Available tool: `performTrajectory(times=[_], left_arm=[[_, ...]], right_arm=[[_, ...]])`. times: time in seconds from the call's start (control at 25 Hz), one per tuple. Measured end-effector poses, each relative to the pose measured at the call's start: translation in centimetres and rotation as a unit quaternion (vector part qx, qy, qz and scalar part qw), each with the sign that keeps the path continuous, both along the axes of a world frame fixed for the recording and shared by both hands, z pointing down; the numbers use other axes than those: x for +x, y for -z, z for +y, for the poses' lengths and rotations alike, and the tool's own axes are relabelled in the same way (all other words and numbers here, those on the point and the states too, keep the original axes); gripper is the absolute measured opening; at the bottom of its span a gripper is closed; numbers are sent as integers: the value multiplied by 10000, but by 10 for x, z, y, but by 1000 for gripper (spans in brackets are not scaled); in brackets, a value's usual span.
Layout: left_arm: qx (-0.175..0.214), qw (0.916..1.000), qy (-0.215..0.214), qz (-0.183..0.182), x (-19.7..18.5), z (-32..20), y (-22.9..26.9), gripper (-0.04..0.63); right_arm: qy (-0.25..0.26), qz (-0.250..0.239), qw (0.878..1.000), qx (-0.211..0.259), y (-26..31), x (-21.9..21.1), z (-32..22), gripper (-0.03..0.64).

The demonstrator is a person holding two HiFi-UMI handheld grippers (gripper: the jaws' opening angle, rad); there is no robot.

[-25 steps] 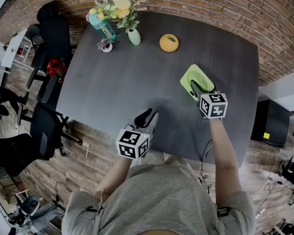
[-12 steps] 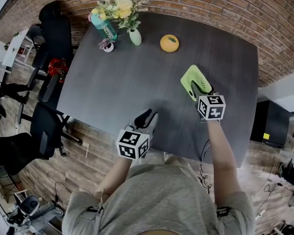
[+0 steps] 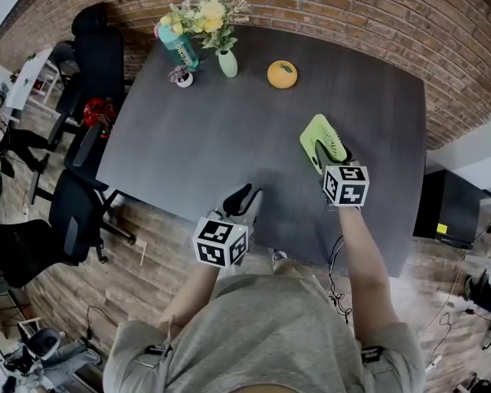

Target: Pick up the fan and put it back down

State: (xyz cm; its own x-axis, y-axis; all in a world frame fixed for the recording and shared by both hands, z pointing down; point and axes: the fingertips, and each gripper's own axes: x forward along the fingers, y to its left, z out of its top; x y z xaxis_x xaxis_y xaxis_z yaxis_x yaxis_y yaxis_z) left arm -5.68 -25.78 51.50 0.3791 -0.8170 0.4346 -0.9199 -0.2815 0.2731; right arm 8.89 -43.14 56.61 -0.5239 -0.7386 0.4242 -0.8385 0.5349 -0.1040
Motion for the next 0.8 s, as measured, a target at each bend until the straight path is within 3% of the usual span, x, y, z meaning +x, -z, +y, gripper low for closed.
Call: performTrajectory(times=[0.8], left_arm=[[452, 9982, 361, 153, 12, 88, 32, 103]], right_arm=[[203, -104, 9991, 366, 53, 15, 107, 192]])
